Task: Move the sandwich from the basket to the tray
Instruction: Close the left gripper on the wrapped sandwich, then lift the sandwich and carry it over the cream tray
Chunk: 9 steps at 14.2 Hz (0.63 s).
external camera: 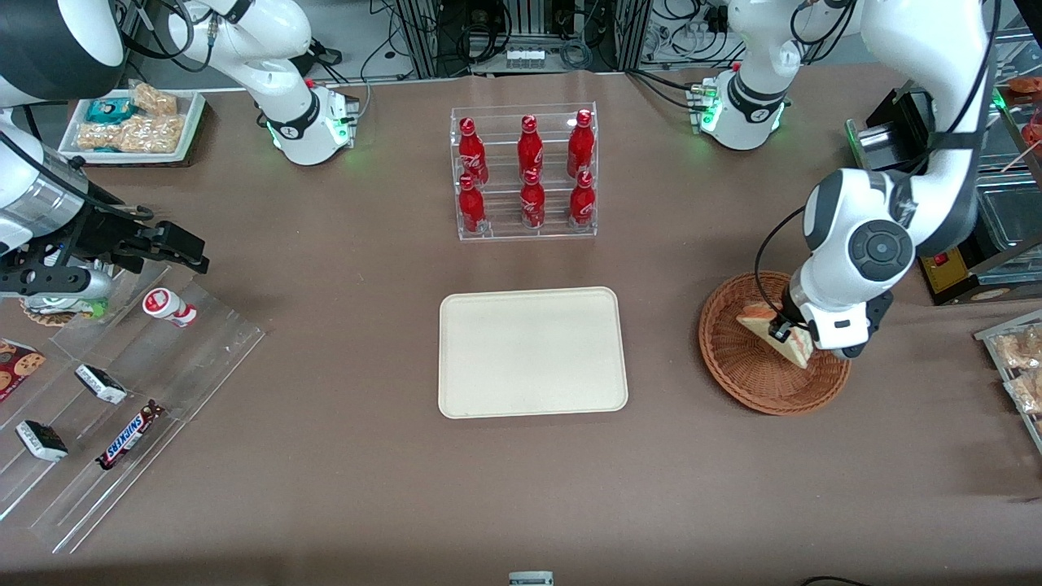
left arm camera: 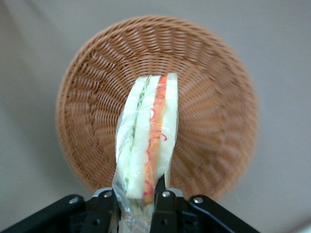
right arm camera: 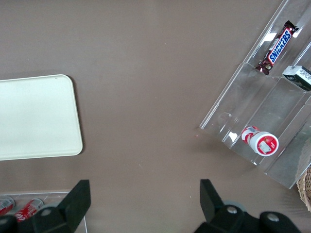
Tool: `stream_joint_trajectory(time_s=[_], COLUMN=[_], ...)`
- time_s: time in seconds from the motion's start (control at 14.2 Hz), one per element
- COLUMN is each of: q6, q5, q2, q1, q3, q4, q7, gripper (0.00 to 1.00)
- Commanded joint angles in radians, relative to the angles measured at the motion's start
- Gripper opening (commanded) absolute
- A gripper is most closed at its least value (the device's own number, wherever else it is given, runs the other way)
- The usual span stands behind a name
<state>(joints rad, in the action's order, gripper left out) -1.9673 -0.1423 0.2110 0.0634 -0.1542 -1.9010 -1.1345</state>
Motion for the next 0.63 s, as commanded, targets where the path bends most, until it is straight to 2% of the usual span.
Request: stream_joint_trajectory(time_s=[0.0,0.21,0.28,0.42,0.56], q6=[0.224,0.22,0.214,0.164,0.098], q5=[-0.026,-0.04,-0.052,-0.123,-0.203], q2=[0.063,0.155,0.189,0.269,0.336], q1=[0.013,0.106,0.16,0.292,0.349], q3=[-0.158,-0.296,-0.301,-0.295,-0.295], q4=[0.277,0.362,0.384,0.427,0.428], q7=[-0.005,0.007,0.036,0.084,0.094], gripper=[0.01,0.01,0.02,0.03,0.04])
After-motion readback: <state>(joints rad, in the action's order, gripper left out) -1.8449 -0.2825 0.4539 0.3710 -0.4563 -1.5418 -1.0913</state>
